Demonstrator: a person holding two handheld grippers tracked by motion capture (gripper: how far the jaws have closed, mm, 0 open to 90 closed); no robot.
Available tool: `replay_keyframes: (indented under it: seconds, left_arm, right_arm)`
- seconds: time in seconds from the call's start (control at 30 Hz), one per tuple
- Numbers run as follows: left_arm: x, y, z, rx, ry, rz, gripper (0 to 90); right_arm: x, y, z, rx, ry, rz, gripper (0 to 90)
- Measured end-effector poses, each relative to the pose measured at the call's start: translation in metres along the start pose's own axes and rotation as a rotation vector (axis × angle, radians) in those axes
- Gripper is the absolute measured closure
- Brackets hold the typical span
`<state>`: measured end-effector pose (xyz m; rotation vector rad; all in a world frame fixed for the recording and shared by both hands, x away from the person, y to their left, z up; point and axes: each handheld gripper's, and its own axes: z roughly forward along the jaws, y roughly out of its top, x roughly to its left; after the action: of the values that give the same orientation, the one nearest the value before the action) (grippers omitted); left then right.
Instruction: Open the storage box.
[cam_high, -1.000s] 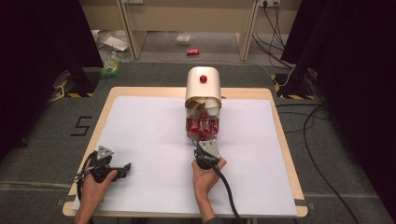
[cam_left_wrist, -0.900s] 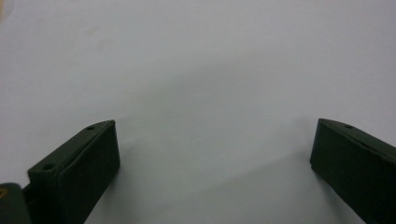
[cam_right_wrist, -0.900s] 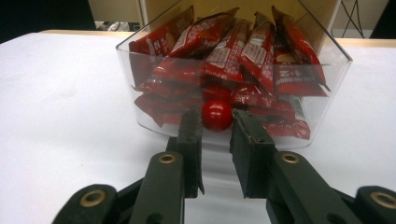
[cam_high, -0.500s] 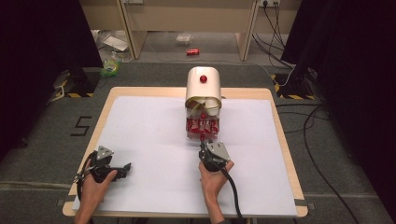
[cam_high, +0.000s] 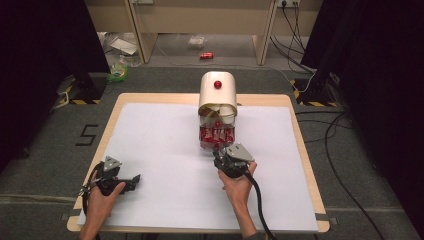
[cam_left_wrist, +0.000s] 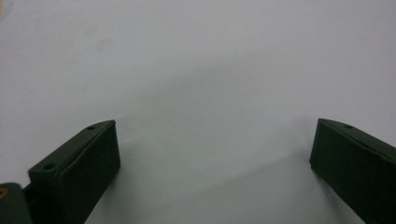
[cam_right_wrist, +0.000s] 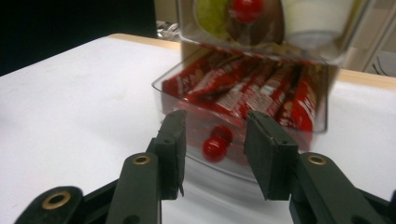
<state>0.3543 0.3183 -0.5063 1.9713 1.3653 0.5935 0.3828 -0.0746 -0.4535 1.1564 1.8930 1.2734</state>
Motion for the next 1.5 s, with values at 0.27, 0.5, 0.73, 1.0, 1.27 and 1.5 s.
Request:
replay_keyframes:
  seconds: [0.27, 0.5, 0.73, 1.0, 1.27, 1.5]
  left_arm:
    - [0.0, 0.0, 0.0, 0.0, 0.0, -0.001, 0.8]
    - [0.0, 0.0, 0.0, 0.0, 0.0, -0.001, 0.8]
    - [0.0, 0.0, 0.0, 0.002, -0.003, -0.005, 0.7]
    - [0.0, 0.0, 0.0, 0.003, -0.002, -0.004, 0.7]
    - [0.0, 0.0, 0.0, 0.002, -0.002, -0.004, 0.7]
    - [0.0, 0.0, 0.0, 0.0, -0.001, -0.004, 0.7]
  right_arm:
    - [0.002, 0.026, 0.007, 0.028, 0.039, -0.121, 56.0]
    - [-0.007, 0.036, 0.023, 0.112, 0.091, -0.213, 53.6]
    - [-0.015, 0.031, 0.036, 0.176, 0.143, -0.252, 53.7]
    - [-0.02, 0.029, 0.043, 0.187, 0.204, -0.273, 61.5]
    - [-0.022, 0.032, 0.036, 0.199, 0.226, -0.322, 68.6]
    - [-0.019, 0.027, 0.026, 0.219, 0.261, -0.353, 69.6]
